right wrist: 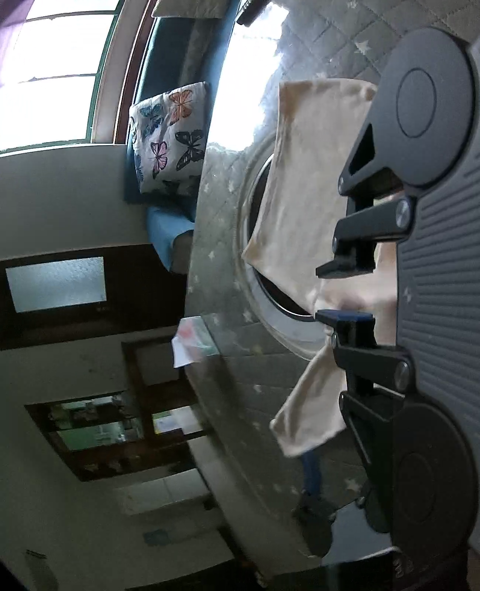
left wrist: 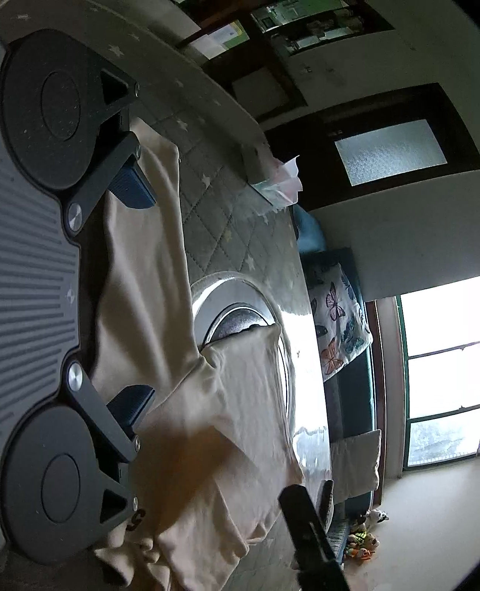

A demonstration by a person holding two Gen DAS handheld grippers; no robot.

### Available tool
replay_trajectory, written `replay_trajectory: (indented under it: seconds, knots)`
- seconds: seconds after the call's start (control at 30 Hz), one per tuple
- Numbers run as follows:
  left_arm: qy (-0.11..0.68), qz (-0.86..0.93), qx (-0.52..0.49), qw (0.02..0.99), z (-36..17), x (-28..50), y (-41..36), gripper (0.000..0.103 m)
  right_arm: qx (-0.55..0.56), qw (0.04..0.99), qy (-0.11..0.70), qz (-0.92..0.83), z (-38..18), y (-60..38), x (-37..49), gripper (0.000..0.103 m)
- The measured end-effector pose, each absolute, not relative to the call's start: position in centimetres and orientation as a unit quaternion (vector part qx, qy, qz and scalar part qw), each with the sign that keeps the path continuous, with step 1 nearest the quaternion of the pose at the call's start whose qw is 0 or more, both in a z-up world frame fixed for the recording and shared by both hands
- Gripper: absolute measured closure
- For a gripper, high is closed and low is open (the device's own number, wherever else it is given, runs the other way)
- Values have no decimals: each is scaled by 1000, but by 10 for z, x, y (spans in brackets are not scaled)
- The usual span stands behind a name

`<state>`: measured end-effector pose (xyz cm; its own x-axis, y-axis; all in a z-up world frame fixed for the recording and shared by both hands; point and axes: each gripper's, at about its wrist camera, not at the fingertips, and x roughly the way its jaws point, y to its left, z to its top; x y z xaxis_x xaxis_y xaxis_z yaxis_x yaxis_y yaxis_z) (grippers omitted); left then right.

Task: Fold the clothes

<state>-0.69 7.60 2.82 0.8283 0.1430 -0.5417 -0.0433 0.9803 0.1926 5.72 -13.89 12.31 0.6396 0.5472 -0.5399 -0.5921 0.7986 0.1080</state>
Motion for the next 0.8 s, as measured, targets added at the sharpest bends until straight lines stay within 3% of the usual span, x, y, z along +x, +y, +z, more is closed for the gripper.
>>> replay_trajectory:
  seconds: [0.17,0.33,0.63,0.8]
  knots:
    - [284,34,79,955,33,-14,73,0,-69,902,295,307,116,-147,55,63]
    - [276,7,78,958,37,-14,60,1,-95,898,337,266,91,-187,59,63]
    - [270,-39,88,958,39,5,31,24,-53,881,401,243,40,-229,66,67]
    - [274,-51,87,956,37,13,25,35,-50,889,385,243,48,-233,69,67]
